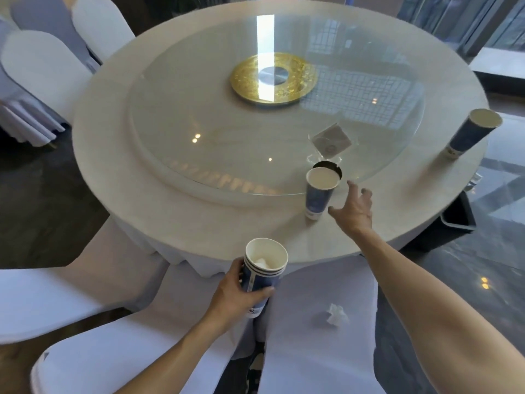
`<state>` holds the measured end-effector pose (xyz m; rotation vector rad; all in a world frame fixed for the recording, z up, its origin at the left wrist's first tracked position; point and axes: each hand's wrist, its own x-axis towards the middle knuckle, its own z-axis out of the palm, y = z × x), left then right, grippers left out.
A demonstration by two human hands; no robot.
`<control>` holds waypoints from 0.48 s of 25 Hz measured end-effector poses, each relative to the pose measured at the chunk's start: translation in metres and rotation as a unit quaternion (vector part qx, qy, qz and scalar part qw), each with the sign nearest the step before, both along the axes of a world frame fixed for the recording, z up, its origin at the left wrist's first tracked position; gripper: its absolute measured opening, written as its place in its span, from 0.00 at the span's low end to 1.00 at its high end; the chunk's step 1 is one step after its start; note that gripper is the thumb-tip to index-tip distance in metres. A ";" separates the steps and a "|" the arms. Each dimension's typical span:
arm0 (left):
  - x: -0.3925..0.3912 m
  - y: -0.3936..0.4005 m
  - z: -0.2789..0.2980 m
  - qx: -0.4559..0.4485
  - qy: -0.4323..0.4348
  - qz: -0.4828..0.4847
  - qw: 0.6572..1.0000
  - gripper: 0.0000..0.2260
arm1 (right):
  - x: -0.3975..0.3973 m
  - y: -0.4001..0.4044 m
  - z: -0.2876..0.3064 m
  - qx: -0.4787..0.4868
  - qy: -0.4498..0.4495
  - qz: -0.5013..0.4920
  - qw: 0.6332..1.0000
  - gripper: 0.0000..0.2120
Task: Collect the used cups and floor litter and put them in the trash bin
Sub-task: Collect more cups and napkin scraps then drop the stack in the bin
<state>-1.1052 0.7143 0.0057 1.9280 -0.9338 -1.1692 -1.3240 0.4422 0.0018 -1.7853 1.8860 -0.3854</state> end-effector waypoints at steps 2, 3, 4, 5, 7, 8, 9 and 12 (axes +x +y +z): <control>0.000 0.004 0.002 0.001 -0.007 -0.012 1.000 0.26 | 0.004 0.010 -0.005 -0.038 0.071 0.065 0.995 0.49; 0.000 0.002 0.003 -0.004 -0.009 -0.018 1.000 0.26 | 0.007 0.007 -0.003 -0.066 0.081 0.100 0.989 0.50; 0.001 0.001 0.003 -0.008 -0.006 -0.015 1.000 0.27 | 0.014 0.001 -0.001 -0.080 0.087 0.134 0.984 0.50; 0.004 0.000 0.004 -0.012 -0.002 -0.014 1.000 0.27 | 0.024 -0.005 0.001 -0.075 0.094 0.165 0.979 0.49; 0.013 -0.002 0.004 -0.015 0.004 -0.011 1.000 0.30 | 0.049 -0.013 0.001 -0.035 0.119 0.230 0.965 0.47; 0.019 -0.002 0.001 -0.013 0.004 -0.008 1.000 0.30 | 0.062 -0.013 -0.002 -0.017 0.139 0.264 0.954 0.47; 0.024 0.000 -0.001 -0.010 0.008 -0.004 1.000 0.30 | 0.074 -0.008 -0.006 0.001 0.149 0.286 0.946 0.47; 0.037 0.012 -0.011 0.005 0.019 0.019 1.000 0.32 | 0.107 0.020 -0.022 0.070 0.116 0.287 0.948 0.54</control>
